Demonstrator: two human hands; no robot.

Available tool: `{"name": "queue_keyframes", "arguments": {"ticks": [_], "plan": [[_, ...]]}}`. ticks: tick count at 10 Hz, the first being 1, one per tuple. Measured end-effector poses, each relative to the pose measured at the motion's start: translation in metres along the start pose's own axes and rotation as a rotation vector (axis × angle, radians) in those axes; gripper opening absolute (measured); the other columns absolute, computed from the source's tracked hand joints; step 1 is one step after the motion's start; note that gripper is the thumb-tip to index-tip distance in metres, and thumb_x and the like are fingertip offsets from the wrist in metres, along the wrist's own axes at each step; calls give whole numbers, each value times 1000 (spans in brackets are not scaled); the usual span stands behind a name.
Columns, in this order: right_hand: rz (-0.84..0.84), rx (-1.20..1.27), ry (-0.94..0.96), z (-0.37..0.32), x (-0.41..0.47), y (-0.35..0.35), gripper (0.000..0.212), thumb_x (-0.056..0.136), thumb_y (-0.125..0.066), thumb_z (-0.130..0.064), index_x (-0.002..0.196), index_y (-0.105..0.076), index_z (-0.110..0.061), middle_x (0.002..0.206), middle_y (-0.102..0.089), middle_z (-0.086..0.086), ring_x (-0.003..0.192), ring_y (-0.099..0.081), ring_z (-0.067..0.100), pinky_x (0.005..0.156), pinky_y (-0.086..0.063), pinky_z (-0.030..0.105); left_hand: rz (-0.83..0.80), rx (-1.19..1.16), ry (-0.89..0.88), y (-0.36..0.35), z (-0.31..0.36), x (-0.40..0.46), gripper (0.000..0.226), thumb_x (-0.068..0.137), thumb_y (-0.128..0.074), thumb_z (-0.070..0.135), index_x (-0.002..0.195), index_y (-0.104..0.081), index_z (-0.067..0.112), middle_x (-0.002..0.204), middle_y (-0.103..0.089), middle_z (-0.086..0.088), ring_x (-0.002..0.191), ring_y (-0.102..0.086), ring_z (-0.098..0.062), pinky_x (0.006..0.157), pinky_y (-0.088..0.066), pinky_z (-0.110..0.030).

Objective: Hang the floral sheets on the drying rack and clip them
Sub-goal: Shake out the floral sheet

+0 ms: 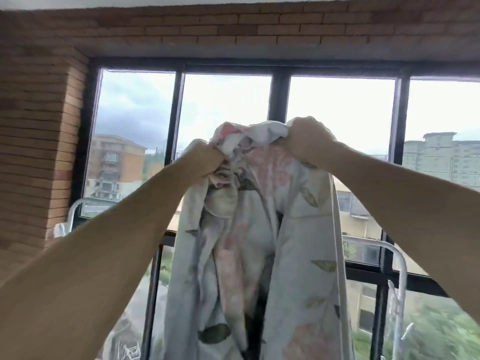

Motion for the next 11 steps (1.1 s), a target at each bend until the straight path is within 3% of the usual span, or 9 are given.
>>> {"name": "queue_keyframes", "arguments": {"ticks": [1, 2, 3, 4, 5, 7, 9, 10, 11], "plan": [[-84, -29, 23, -4, 4, -21, 33, 88, -43, -40, 61, -39, -22, 64, -45, -4, 72, -59, 29, 64, -49, 36, 554, 616, -53, 81, -38, 8, 40, 93, -53, 30, 117, -52, -3, 102, -62, -19, 100, -64, -37, 78, -50, -41], [-136, -1, 91, -30, 9, -38, 35, 81, -37, -49, 60, -43, -22, 64, -51, -1, 70, -61, 27, 65, -52, 36, 415, 469, -81, 100, -61, 10, 42, 99, -42, 35, 105, -58, -3, 94, -65, -22, 87, -65, -37, 76, -51, -41], [-144, -4, 73, -52, 15, -46, 37, 89, -46, -43, 63, -45, -18, 68, -52, 0, 75, -59, 26, 72, -52, 40, -360, 3, 71, 45, -87, 1, 29, 95, -55, 33, 104, -66, 8, 96, -70, -10, 89, -68, -28, 78, -55, -37], [-153, 10, 80, -80, 20, -60, 34, 89, -50, -44, 68, -49, -16, 71, -52, -1, 76, -57, 23, 66, -46, 34, -416, 180, 112, 22, -136, 10, 74, 71, -76, 60, 130, -51, 24, 124, -62, 0, 108, -64, -22, 91, -55, -40], [-152, 37, 55, -100, 24, -75, 31, 86, -54, -43, 75, -55, -15, 72, -55, -1, 75, -58, 23, 62, -45, 32, -63, -14, 221, 22, -193, 44, 138, 35, -79, 80, 146, -31, 12, 141, -47, -5, 124, -51, -26, 102, -46, -45], [-150, -63, -3, -110, 19, -102, 25, 87, -53, -37, 87, -57, -13, 76, -54, 1, 77, -57, 27, 64, -45, 31, -426, -602, 466, 14, -214, 28, 37, 70, -81, 37, 97, -72, 15, 86, -71, -7, 76, -65, -23, 78, -54, -36], [-137, -46, -131, -87, 20, -124, 17, 78, -48, -34, 78, -58, -19, 85, -63, 8, 80, -61, 31, 64, -46, 32, -544, -944, 111, 67, -163, 11, 25, 85, -62, 12, 109, -64, 8, 102, -68, -16, 89, -65, -30, 95, -50, -45], [-118, -41, -144, -87, 23, -127, 18, 82, -45, -27, 82, -60, -16, 87, -64, 11, 81, -61, 32, 67, -47, 33, -429, -970, 37, 101, -152, 6, 10, 95, -56, 10, 88, -64, 12, 96, -69, -16, 80, -68, -28, 82, -57, -40], [-124, -54, -131, -98, 25, -128, 31, 85, -44, -43, 86, -58, -17, 85, -62, 7, 79, -60, 31, 70, -50, 35, -92, -318, -35, 155, -162, 17, 15, 94, -62, 23, 88, -55, 11, 87, -66, -11, 69, -62, -24, 62, -53, -31]]}}
Point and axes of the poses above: each hand's wrist, its own x-axis towards the middle knuckle, its own y-axis out of the back of the hand, z = x × y, the point moved 5 cm from there along x, towards the middle knuckle
